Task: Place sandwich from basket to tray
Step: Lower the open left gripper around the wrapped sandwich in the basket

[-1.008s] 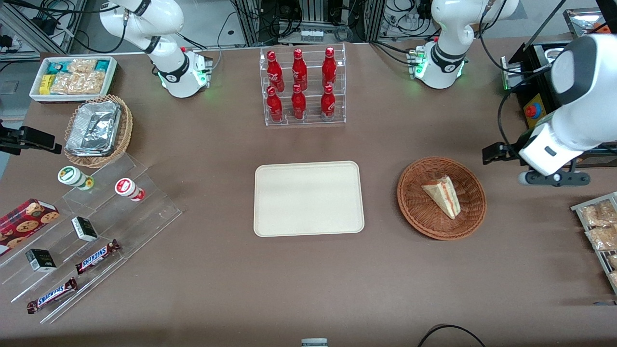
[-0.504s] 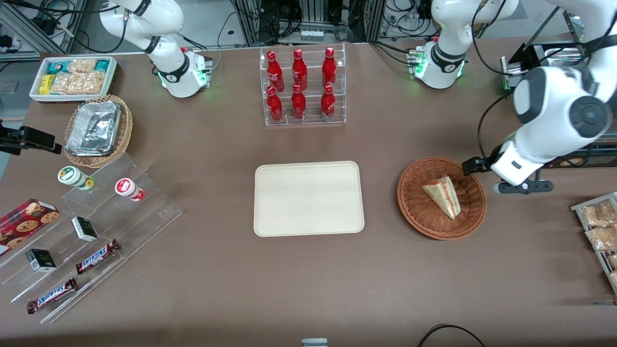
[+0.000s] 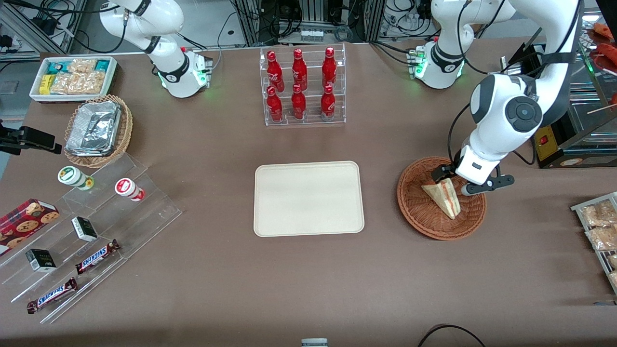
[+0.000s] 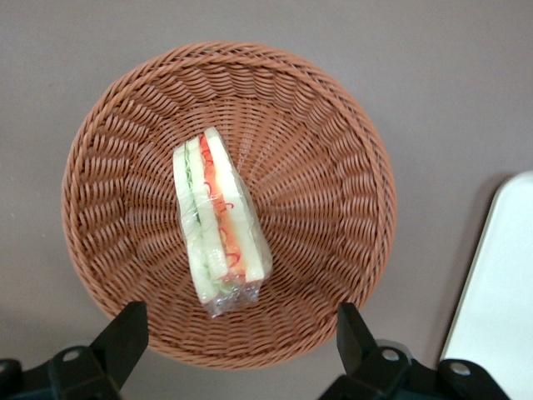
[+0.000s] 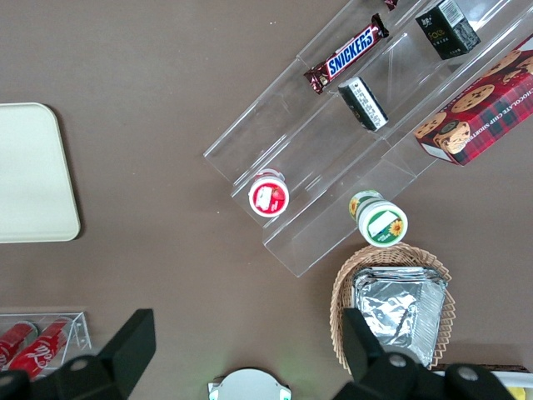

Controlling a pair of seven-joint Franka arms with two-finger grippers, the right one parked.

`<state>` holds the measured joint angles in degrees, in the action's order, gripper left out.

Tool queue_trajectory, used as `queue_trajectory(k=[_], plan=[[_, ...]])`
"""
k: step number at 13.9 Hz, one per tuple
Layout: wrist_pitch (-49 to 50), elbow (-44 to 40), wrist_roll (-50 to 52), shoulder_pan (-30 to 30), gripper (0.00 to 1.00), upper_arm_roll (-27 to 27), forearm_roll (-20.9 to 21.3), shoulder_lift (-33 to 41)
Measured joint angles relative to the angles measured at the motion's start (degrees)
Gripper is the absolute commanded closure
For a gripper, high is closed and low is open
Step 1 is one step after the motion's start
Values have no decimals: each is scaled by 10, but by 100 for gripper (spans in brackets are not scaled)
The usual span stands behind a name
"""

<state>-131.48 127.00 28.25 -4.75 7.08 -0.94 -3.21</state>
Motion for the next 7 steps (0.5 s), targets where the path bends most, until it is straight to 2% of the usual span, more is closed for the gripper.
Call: queue_trajectory(k=[7], plan=[[-106,60,217,0,0,-3,1,-4]])
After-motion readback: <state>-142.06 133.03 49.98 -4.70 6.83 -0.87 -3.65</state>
